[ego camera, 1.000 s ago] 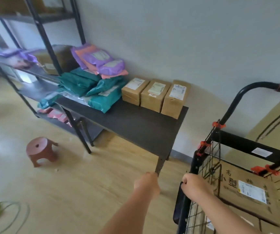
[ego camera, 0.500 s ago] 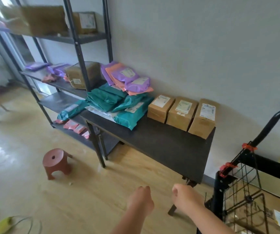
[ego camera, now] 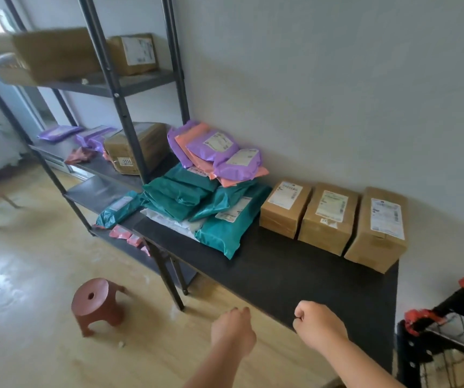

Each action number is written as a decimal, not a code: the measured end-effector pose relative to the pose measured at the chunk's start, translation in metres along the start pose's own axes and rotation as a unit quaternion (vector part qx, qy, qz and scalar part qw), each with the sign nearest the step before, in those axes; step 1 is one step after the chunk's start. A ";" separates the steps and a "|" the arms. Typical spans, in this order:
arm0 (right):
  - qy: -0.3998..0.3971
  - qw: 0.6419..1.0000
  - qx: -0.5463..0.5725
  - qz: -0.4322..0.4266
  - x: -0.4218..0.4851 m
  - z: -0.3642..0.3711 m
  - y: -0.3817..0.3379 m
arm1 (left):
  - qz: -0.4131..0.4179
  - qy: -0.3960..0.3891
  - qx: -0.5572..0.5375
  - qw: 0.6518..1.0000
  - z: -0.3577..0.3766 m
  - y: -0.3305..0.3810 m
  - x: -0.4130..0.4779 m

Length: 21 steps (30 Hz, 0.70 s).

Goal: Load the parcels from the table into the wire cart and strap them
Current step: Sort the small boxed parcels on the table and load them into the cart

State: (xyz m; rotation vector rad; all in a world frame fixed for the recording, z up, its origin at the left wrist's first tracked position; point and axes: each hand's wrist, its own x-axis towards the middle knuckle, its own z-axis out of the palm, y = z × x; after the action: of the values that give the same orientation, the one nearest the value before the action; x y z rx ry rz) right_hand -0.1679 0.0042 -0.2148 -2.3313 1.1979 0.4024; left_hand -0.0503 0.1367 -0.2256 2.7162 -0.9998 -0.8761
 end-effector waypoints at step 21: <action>0.144 0.987 0.041 0.052 0.164 -0.108 -0.054 | 0.102 0.090 -0.041 0.990 -0.130 0.057 0.199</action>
State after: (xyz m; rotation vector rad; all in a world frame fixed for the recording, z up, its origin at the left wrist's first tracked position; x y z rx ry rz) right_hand -0.0250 -0.1383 -0.1851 -2.3166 1.4459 0.0473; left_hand 0.1127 -0.0434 -0.1970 2.5148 -1.1497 -0.6095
